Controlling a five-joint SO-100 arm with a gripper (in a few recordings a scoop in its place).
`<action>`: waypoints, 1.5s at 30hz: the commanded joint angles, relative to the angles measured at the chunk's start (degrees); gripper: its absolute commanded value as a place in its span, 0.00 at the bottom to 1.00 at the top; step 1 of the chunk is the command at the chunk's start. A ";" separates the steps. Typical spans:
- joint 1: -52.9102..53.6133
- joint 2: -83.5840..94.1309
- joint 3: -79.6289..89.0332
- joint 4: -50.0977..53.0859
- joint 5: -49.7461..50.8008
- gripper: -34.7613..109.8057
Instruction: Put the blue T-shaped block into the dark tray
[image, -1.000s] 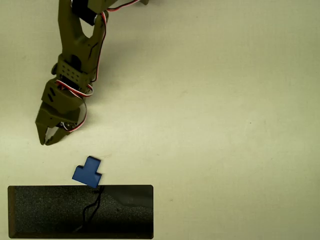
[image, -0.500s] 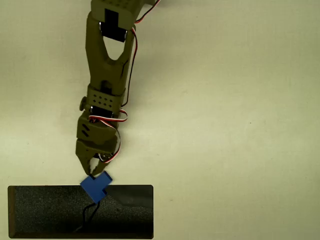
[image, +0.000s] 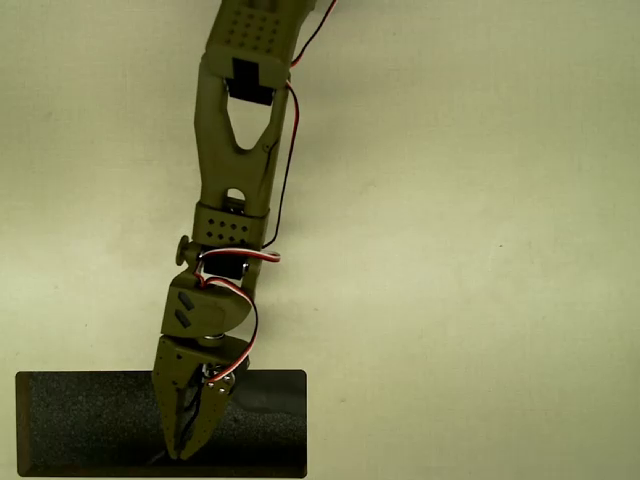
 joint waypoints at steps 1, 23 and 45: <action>-1.05 -10.63 -13.80 -3.08 -4.22 0.24; -8.96 -30.59 -27.60 -8.53 -7.56 0.24; -10.20 -31.03 -23.03 -16.61 -10.72 0.24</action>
